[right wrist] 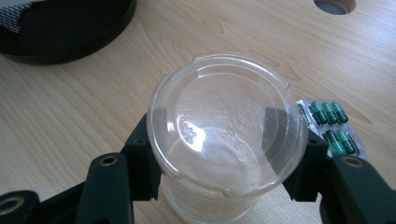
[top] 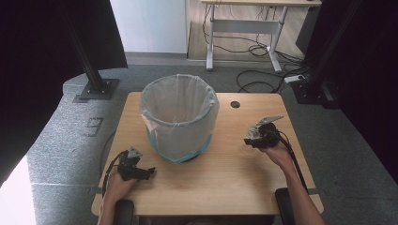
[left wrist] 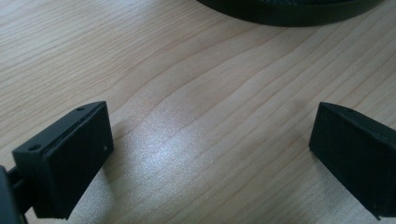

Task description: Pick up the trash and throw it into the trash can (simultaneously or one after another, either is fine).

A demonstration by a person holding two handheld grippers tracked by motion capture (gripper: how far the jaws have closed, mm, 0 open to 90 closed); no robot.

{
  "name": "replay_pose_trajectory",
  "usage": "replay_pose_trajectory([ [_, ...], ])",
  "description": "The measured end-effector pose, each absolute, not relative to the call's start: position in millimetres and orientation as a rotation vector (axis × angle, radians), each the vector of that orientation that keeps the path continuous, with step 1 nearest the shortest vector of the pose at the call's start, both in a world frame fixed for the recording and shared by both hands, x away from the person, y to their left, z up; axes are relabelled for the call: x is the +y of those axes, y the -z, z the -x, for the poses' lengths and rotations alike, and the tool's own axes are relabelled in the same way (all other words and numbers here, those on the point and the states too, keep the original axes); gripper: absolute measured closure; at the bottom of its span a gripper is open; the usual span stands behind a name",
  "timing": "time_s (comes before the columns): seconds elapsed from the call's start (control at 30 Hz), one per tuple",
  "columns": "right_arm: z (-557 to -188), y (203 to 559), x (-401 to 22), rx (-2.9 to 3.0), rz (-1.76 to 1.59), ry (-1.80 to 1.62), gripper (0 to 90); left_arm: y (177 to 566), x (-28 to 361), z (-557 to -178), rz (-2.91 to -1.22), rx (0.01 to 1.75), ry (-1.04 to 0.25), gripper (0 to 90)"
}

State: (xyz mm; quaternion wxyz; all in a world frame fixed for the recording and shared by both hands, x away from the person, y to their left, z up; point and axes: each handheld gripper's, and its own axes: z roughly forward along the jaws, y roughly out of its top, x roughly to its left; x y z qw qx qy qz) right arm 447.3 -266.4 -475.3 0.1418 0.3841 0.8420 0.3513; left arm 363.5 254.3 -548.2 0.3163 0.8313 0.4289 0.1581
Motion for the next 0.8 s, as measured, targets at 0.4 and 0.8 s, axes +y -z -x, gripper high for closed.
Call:
replay_pose_trajectory([
  [0.4,-445,447,-264,2.458,-1.079,-1.050,40.9,548,254,-363,-2.189,1.129,-0.417,0.0],
  [0.8,-445,420,-259,2.464,-1.063,-1.063,41.0,548,254,-363,-2.189,1.129,-0.416,0.0],
])
